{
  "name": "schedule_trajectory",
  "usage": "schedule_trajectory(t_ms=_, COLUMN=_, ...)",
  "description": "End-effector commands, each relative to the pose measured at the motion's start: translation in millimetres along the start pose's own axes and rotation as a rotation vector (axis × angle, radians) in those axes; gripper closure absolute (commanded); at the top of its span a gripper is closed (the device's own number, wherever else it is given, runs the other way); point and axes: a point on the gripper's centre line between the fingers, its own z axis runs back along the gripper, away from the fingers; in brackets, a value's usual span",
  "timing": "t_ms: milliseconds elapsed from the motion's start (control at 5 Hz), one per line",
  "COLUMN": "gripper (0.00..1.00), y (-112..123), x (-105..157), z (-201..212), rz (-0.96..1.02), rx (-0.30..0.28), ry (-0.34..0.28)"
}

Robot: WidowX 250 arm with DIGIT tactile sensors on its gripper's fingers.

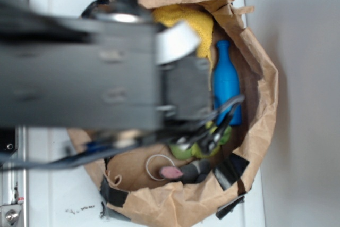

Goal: Grab the blue sponge.

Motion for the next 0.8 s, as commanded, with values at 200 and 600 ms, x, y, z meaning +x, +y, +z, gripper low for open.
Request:
schedule_trajectory(t_ms=200, gripper=0.0, y=10.2, x=5.3, z=-7.3, rz=0.165, rx=-0.062, ry=0.038)
schedule_trajectory(t_ms=600, gripper=0.0, y=29.2, x=-1.0, z=-27.2, rz=0.272, rx=0.004, ry=-0.006)
